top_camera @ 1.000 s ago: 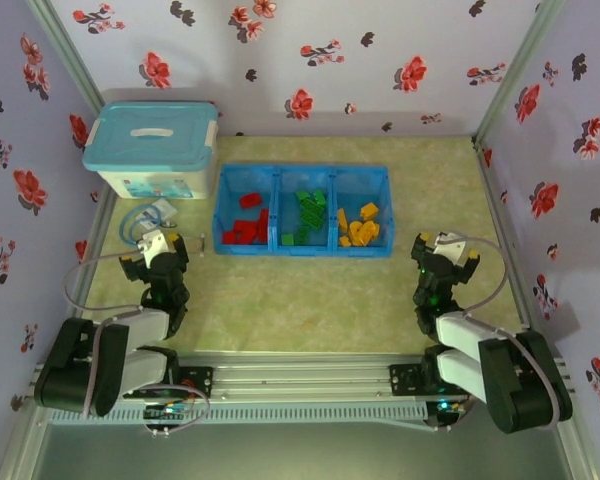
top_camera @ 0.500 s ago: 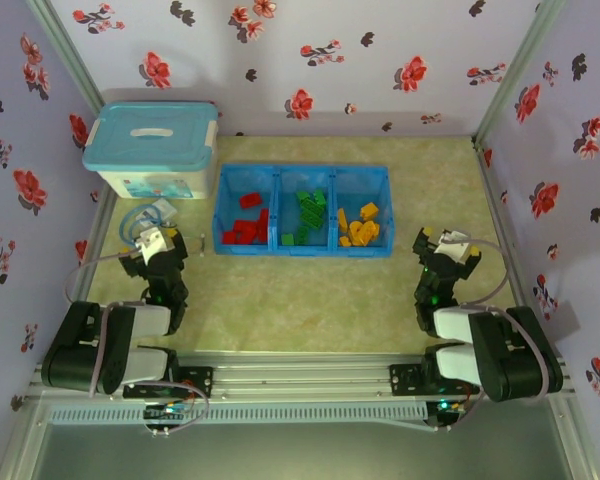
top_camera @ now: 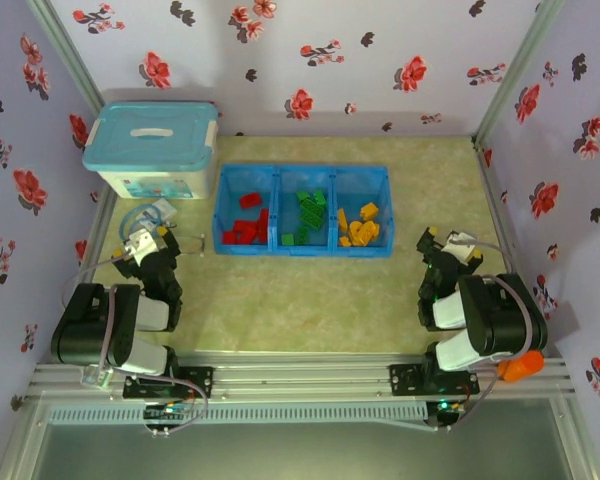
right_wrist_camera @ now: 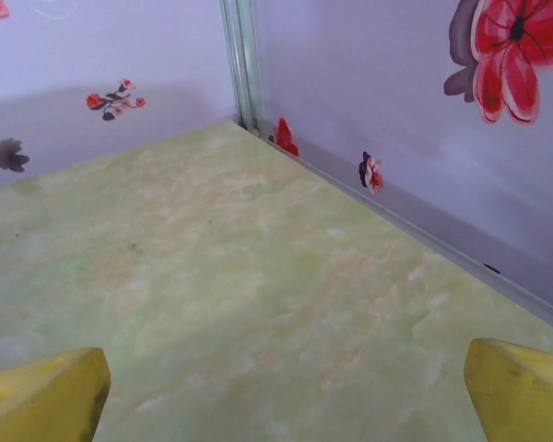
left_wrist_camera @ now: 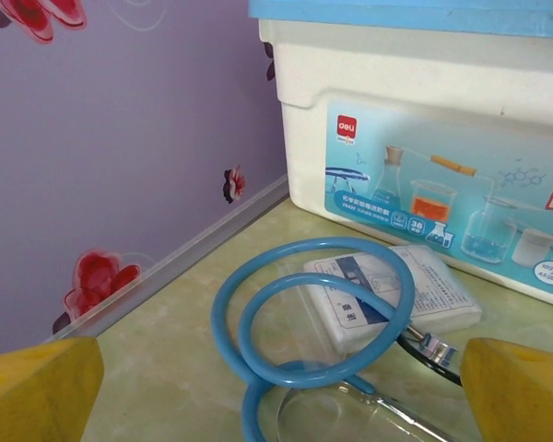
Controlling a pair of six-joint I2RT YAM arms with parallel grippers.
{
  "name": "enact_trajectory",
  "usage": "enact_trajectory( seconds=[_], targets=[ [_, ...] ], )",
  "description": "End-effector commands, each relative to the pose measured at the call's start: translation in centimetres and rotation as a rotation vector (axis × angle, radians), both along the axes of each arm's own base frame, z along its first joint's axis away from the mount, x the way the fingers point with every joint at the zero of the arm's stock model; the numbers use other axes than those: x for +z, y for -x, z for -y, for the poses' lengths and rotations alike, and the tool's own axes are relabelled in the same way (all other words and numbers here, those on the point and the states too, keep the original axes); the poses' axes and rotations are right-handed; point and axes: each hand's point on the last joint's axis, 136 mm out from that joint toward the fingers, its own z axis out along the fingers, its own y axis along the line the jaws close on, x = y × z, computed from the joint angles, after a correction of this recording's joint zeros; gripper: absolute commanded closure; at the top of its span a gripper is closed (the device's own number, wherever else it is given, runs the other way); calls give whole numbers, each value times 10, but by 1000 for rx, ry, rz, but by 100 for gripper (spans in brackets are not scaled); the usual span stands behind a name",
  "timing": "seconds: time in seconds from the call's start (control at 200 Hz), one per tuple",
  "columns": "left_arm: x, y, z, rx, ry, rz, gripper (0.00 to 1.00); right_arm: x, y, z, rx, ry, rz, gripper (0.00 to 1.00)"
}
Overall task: Sort the legos into containers by color
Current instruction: Reset both arms
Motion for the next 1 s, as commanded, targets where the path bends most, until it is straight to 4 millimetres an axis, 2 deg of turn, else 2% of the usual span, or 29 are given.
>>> enact_trajectory(
  seconds=[0.0, 0.165, 0.3, 0.505, 0.71, 0.905, 0.955, 0.99],
  targets=[
    [6, -6, 7, -54, -7, 25, 0, 12, -2, -3, 28, -17, 67, 1],
    [6, -19, 33, -157, -100, -28, 0, 9, -15, -27, 152, 38, 31, 1],
    [-1, -35, 80, -341, -244, -101, 0, -1, -27, -42, 216, 74, -14, 1],
    [-2, -33, 82, -361, -239, -101, 0, -1, -29, -61, 264, 151, -41, 1],
    [-1, -35, 81, -359, -238, -100, 0, -2, -29, -62, 263, 157, -45, 1],
    [-2, -41, 76, -361, -215, -104, 0, -4, -39, -46, 173, 130, -83, 1],
    [-5, -42, 71, -364, -183, -110, 0, -7, -47, -38, 138, 99, -133, 1],
    [-15, -44, 64, -365, -132, -132, 0, -10, -55, -36, 140, 75, -177, 1]
  ],
)
